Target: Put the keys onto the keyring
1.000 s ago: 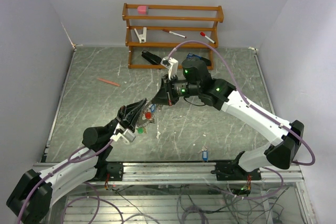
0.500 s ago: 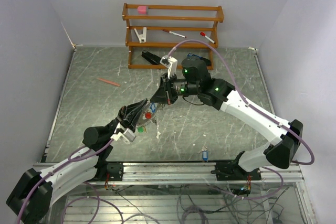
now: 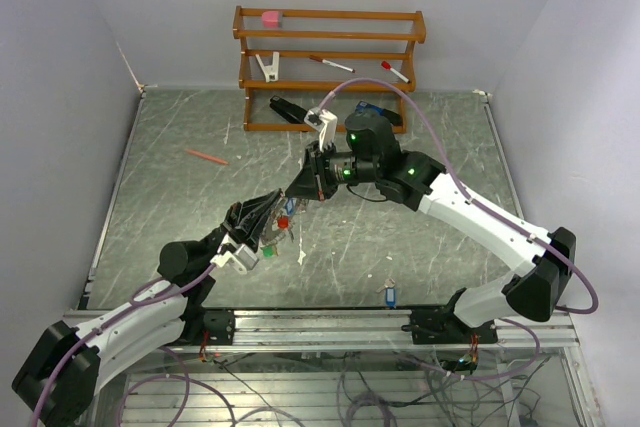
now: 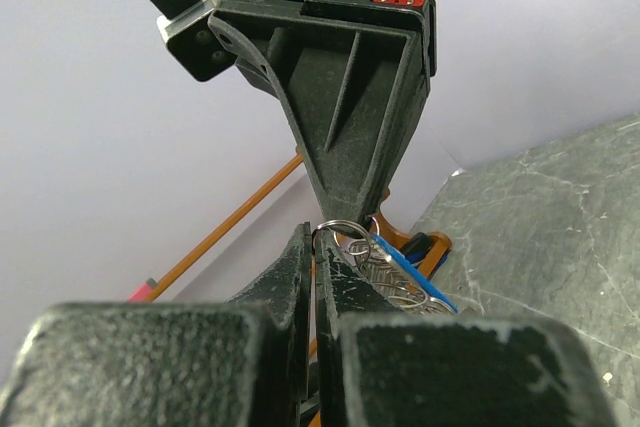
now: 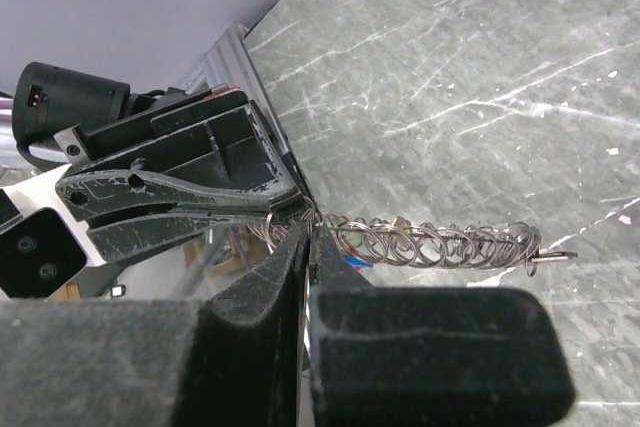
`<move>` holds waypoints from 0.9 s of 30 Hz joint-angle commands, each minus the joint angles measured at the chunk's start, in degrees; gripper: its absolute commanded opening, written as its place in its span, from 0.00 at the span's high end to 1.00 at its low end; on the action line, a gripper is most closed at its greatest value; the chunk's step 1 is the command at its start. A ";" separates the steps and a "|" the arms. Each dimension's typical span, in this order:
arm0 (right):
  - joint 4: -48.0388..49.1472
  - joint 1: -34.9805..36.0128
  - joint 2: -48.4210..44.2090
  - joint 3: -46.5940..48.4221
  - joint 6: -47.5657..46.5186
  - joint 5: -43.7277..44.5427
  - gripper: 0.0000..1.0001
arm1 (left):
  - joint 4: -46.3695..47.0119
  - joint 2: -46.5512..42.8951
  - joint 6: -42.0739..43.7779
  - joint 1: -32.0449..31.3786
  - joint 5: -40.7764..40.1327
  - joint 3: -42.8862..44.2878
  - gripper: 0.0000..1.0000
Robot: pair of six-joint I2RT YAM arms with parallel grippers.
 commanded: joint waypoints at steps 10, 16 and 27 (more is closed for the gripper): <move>0.18 -0.27 -1.64 -0.90 0.36 -0.37 1.00 | 3.97 0.10 -1.74 -0.59 -0.88 2.92 0.93; 0.02 -0.14 -1.64 -0.56 0.61 -0.56 1.00 | 4.19 0.64 -1.21 -0.60 -1.18 2.83 0.93; 0.13 -0.23 -2.85 -2.15 2.73 -1.35 1.00 | 6.60 2.96 0.01 -0.78 -2.85 2.64 0.93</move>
